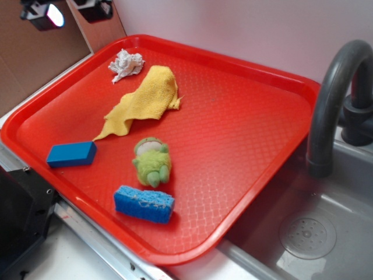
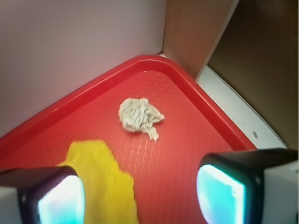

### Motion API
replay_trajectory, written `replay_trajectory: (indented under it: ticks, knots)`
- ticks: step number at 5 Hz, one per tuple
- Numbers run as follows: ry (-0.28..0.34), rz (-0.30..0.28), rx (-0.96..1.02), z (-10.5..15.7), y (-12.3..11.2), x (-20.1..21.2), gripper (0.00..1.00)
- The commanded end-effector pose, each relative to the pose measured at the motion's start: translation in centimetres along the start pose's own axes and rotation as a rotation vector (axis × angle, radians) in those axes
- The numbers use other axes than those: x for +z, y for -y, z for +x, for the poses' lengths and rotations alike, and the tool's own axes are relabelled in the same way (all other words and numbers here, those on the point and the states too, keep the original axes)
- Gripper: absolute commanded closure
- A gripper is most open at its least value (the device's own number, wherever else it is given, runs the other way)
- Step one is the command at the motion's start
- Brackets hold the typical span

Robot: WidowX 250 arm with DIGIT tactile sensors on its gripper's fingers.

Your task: Grab the white paper.

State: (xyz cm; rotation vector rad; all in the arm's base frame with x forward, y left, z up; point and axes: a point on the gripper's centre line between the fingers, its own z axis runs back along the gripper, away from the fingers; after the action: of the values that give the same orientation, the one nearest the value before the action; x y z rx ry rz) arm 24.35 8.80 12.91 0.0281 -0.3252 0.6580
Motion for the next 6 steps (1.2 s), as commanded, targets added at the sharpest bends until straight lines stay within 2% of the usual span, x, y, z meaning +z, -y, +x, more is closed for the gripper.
replay_trajectory:
  ticks: [1, 3, 5, 6]
  knots:
    - [-0.037, -0.065, -0.001, 4.0, 0.1, -4.9, 0.0]
    - [-0.107, 0.012, -0.086, 4.4, 1.2, -9.6, 0.0]
    - [-0.177, 0.056, -0.107, 3.3, 1.5, -12.4, 0.0]
    - [-0.167, 0.075, -0.101, 2.9, 1.3, -13.0, 0.97]
